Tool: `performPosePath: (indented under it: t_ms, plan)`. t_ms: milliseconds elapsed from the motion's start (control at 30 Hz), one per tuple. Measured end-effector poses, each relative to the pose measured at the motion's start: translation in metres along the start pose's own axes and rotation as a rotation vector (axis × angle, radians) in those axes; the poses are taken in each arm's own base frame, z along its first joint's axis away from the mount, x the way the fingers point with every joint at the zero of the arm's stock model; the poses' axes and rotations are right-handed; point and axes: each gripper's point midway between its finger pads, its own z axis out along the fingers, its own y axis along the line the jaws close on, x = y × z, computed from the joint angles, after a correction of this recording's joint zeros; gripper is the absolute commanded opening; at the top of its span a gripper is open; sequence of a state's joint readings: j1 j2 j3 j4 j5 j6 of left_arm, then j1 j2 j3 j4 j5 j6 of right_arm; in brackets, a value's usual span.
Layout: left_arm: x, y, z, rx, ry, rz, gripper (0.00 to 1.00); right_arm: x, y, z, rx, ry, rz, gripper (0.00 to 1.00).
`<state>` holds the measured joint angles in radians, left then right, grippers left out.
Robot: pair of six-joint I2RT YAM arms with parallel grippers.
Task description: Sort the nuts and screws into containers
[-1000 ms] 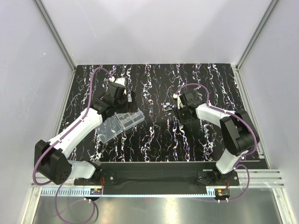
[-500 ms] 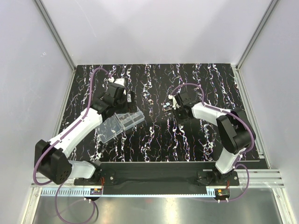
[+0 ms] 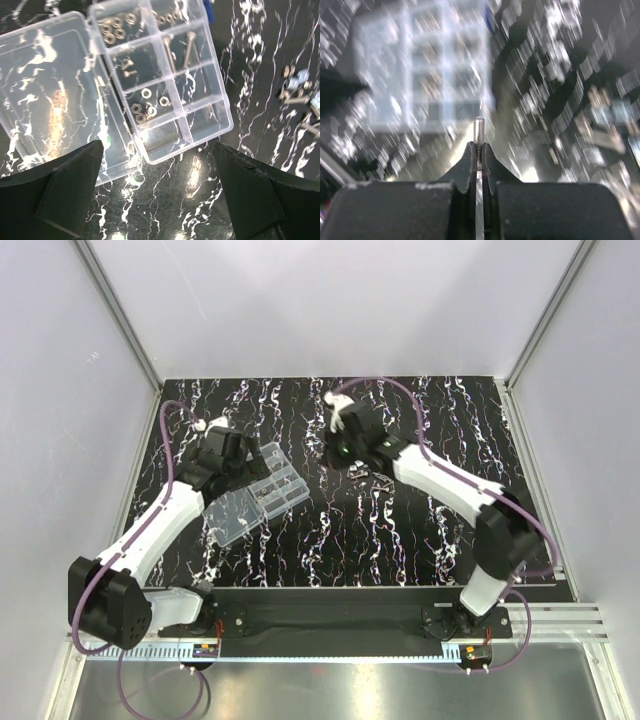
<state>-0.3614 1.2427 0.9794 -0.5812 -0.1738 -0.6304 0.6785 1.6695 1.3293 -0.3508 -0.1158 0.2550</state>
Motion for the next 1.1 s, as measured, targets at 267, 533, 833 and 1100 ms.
performPosePath:
  t_ms: [267,533,833,1100]
  plan:
    - [-0.024,0.027,-0.01,-0.052,-0.074,-0.135,0.99,-0.052,0.037,0.102,0.006,-0.035,0.081,0.0]
    - [-0.022,0.038,-0.013,-0.087,-0.08,-0.152,0.99,-0.021,0.039,0.148,0.069,0.04,0.122,0.0]
    - [-0.024,0.038,-0.015,-0.083,-0.091,-0.156,0.99,-0.022,0.047,0.165,0.059,0.037,0.12,0.02]
    - [-0.024,0.037,-0.016,-0.08,-0.094,-0.156,0.99,-0.02,0.043,0.182,0.081,0.04,0.117,0.25]
